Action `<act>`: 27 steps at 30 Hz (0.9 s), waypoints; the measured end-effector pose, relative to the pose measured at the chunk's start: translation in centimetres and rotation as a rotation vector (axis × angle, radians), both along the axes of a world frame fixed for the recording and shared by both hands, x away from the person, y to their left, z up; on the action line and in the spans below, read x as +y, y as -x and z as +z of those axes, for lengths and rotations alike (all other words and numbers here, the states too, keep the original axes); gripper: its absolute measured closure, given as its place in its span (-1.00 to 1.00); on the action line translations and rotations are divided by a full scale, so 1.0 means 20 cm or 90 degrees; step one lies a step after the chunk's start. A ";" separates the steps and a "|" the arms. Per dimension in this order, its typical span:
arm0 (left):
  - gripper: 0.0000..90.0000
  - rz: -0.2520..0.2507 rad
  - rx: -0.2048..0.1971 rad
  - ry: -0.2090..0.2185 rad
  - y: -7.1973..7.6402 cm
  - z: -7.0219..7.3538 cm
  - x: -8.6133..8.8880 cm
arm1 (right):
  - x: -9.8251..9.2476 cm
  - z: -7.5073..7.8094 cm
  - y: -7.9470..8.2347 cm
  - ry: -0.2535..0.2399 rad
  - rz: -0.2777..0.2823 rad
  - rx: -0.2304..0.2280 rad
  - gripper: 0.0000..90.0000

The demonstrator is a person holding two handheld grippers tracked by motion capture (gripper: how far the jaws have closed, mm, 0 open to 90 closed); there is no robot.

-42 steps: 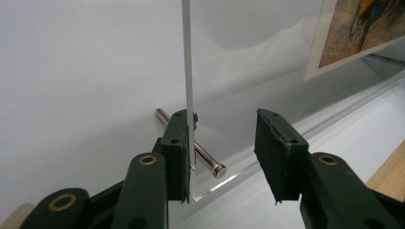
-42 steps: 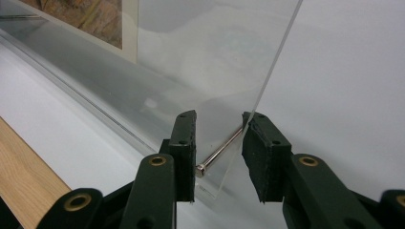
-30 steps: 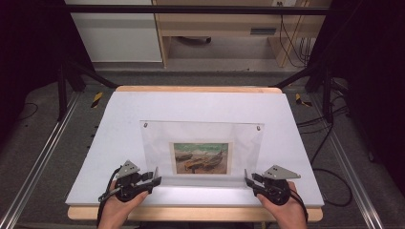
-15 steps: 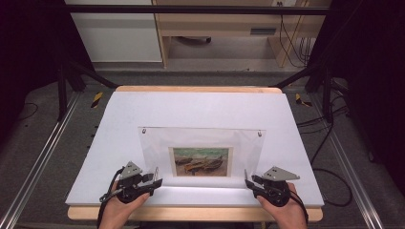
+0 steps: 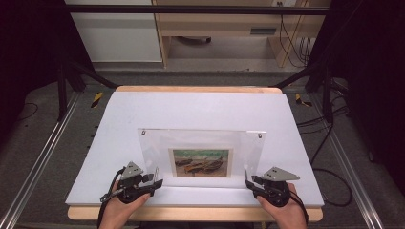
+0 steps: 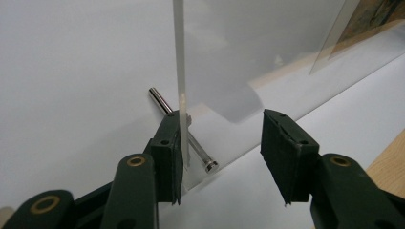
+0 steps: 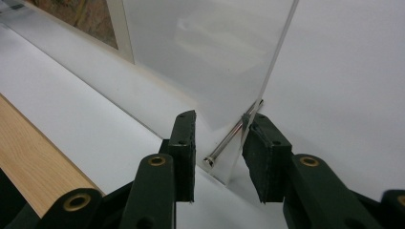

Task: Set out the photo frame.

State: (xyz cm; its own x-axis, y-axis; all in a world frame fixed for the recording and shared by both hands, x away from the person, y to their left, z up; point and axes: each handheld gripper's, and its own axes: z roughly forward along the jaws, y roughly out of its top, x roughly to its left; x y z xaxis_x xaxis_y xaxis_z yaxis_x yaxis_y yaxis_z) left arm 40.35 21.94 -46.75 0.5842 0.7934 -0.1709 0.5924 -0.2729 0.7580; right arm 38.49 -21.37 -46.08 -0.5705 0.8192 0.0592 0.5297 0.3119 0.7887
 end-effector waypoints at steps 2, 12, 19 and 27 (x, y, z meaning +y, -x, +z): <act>0.13 -0.002 -0.001 -0.002 0.00 0.00 0.00 | 0.00 0.00 0.00 -0.003 -0.002 0.004 0.46; -0.38 0.022 -0.066 -0.018 0.03 0.06 0.05 | -0.04 0.02 0.03 0.005 -0.048 -0.026 -0.41; -0.65 0.015 -0.105 -0.040 0.05 0.10 0.13 | -0.12 0.04 0.07 0.008 -0.081 -0.061 -0.67; -0.81 0.054 -0.118 -0.037 0.01 0.11 0.27 | -0.22 0.04 0.09 0.011 -0.127 -0.069 -0.81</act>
State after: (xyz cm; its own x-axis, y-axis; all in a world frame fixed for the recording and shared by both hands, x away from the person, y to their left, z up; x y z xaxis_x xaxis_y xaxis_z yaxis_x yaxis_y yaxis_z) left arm 40.08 27.26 -44.54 0.5315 0.8468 -0.0200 0.4677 -0.2737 0.8405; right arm 36.71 -25.81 -45.31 -0.3998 0.9166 -0.0091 0.4944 0.2240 0.8399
